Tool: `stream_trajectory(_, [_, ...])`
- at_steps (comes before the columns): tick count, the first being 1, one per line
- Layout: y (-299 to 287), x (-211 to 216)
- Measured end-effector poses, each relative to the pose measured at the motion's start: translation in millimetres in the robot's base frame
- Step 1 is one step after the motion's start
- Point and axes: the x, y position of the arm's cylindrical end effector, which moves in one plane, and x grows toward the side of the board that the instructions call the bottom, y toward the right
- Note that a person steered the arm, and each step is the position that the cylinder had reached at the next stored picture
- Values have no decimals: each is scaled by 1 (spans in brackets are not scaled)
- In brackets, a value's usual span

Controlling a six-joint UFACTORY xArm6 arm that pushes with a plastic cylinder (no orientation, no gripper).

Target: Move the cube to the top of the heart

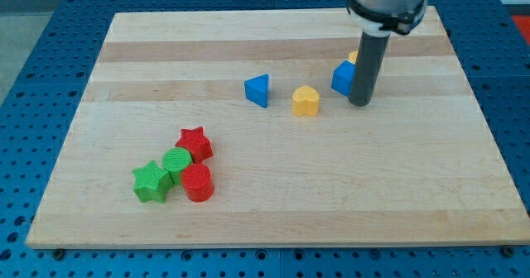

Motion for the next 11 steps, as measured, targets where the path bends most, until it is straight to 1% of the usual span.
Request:
stream_trajectory(1, [15, -16])
stream_trajectory(2, [14, -28])
stream_trajectory(4, [-11, -32])
stream_trajectory(6, [-16, -56])
stream_trajectory(8, [-25, -53])
stream_trajectory(11, [-62, -51])
